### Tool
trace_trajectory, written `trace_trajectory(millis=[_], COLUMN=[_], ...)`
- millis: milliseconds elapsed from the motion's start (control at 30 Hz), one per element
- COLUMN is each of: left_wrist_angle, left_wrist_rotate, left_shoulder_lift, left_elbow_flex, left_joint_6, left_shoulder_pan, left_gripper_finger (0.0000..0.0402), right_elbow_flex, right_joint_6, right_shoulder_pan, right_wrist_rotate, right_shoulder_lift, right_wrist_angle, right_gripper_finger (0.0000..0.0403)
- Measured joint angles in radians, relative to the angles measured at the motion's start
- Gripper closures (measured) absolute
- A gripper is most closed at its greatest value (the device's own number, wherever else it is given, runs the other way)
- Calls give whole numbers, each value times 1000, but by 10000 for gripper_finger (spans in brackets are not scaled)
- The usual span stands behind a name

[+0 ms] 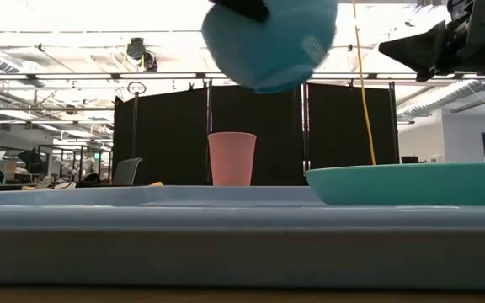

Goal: Set up tray
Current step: Put the blue bowl on the plate

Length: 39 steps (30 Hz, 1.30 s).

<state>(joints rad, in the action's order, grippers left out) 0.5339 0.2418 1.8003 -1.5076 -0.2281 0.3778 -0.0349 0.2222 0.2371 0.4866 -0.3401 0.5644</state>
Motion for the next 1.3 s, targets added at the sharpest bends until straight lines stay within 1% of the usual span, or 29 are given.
trace_trajectory(millis=[100,167,267,367,467,600,733,833,1033,1167,1300], left_wrist_angle=[85,121,141,166,196,197,175,160,24,-9,-8], left_wrist_rotate=[12,9,-41,-57,-73,-112,-130,-185,-200,-255,-305], left_shoulder_lift=[116,184,267,320,370,411,443,467,506,509,505], left_elbow_flex=[-142,-216,-323,-425,-486,-509,-512,-510,-511,-510,-511], left_joint_6=[-48,-85,-144,-205,-228,-262,-266,-269,-246,-216,-237], left_shoulder_pan=[0,0,5,15,17,0,-17,-37,-74,-95,-102], left_gripper_finger=[394,394,394,394,394,394,394,394,394,394,394], right_elbow_flex=[0,0,0,0,0,0,0,0,0,0,0], right_joint_6=[1,0,1,0,-19,-24,-24,-23,-10,-8,0], right_shoulder_pan=[0,0,0,0,0,0,0,0,0,0,0], right_wrist_rotate=[13,16,28,100,160,168,168,167,167,167,167], right_shoulder_lift=[-1,0,0,0,0,0,0,0,0,0,-2], right_wrist_angle=[8,11,16,28,31,36,40,39,58,68,67], right_gripper_finger=[403,403,403,403,403,403,403,403,403,403,403])
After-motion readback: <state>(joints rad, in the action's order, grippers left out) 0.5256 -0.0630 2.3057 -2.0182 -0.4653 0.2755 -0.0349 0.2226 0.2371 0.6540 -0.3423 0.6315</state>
